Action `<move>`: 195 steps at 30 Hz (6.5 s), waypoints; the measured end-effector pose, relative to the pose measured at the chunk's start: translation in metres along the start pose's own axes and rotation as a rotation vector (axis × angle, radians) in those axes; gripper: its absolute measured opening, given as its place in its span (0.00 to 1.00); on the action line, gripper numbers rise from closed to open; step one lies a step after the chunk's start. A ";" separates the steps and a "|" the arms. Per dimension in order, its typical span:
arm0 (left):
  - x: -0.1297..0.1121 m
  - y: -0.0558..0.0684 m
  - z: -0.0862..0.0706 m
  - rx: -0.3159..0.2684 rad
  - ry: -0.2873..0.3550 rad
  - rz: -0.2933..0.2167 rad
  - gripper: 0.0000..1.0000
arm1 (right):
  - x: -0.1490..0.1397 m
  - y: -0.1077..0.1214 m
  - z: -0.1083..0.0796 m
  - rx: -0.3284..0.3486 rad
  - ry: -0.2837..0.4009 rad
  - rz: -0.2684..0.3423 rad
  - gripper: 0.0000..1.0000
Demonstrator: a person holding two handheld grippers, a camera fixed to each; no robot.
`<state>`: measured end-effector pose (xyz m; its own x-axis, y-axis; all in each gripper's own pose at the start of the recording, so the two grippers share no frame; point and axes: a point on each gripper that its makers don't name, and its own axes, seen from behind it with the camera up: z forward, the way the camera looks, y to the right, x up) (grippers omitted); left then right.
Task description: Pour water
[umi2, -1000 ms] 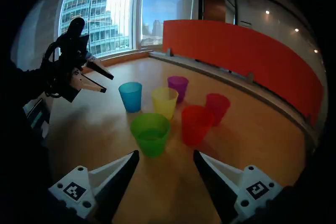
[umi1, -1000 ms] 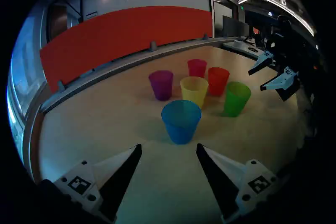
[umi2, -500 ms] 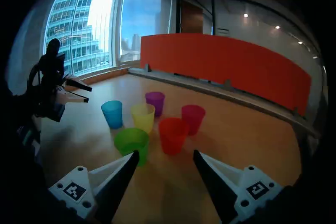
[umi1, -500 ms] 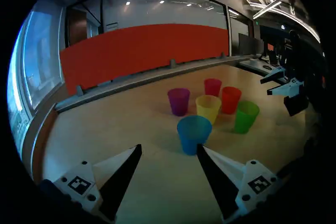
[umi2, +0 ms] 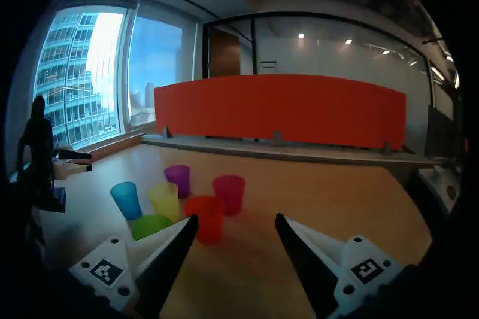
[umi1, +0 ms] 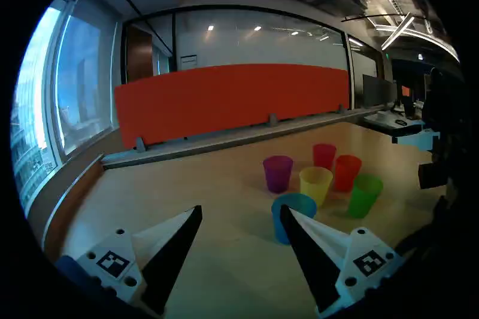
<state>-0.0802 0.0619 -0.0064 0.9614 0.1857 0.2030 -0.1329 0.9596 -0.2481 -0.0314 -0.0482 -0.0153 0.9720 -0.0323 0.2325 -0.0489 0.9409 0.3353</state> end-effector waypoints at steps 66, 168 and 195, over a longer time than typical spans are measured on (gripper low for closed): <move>-0.005 -0.050 -0.015 0.276 0.278 -0.135 0.96 | 0.062 0.058 -0.029 -0.400 0.247 0.053 0.99; -0.027 -0.058 -0.010 0.286 0.255 -0.124 0.96 | -0.002 0.055 -0.001 -0.350 0.298 0.025 0.99; -0.028 -0.059 -0.010 0.286 0.255 -0.124 0.96 | -0.013 0.056 0.002 -0.363 0.261 0.027 1.00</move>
<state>-0.0967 -0.0015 -0.0065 0.9985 0.0408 -0.0352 -0.0392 0.9982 0.0448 -0.0469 0.0043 0.0027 0.9992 0.0364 -0.0175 -0.0367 0.9991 -0.0207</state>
